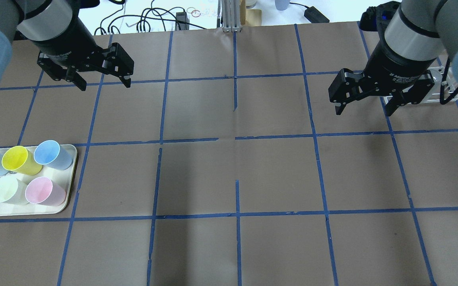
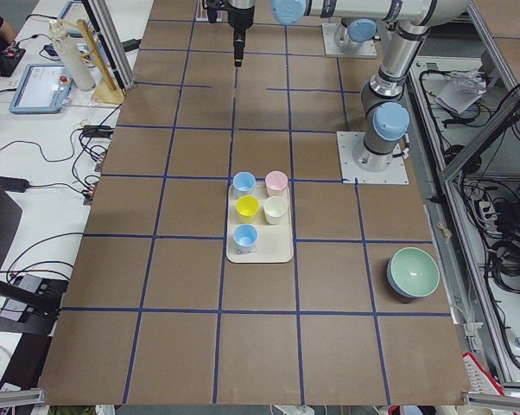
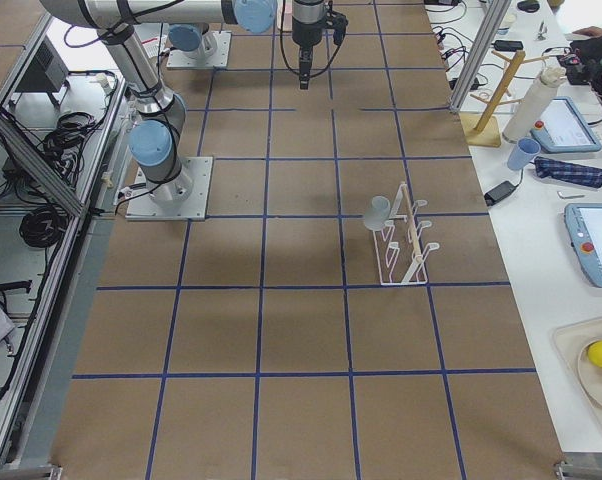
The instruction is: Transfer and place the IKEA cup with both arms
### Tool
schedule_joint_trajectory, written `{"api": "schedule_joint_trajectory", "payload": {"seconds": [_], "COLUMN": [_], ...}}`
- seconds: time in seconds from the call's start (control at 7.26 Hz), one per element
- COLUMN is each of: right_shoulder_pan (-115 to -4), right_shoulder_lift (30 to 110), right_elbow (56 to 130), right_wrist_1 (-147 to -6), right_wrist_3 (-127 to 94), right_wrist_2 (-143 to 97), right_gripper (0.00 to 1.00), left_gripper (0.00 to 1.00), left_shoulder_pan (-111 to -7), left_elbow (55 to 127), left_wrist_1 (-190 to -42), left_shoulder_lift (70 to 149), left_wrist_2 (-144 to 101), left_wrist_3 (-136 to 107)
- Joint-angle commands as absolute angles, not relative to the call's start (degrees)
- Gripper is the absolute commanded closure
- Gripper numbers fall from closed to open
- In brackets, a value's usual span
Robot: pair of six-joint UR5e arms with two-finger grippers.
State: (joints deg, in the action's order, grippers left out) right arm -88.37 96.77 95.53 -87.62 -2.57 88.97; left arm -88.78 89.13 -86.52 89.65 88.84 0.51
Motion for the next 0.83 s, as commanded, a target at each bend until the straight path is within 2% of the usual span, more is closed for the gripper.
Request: {"api": "schedule_joint_trajectory", "payload": {"seconds": [0.0, 0.41, 0.69], "right_shoulder_pan": [-88.1, -85.9, -79.0], "right_shoulder_lift": [96.8, 96.7, 96.0], "right_elbow": [95.3, 95.4, 95.5], "right_wrist_1": [-88.3, -88.6, -88.6], "right_wrist_3": [-2.9, -2.6, -0.5], "right_wrist_2": [89.1, 89.3, 88.9], "right_gripper": [0.0, 0.0, 0.0], "left_gripper": [0.0, 0.0, 0.0], "left_shoulder_pan": [-88.9, -89.1, -88.9], "left_elbow": [89.9, 90.2, 90.3], "left_wrist_1": [-86.3, -86.3, -86.0], "left_shoulder_lift": [89.2, 88.9, 89.0], "left_wrist_2": [88.9, 93.4, 92.8], "left_wrist_3": [0.8, 1.0, 1.0]}}
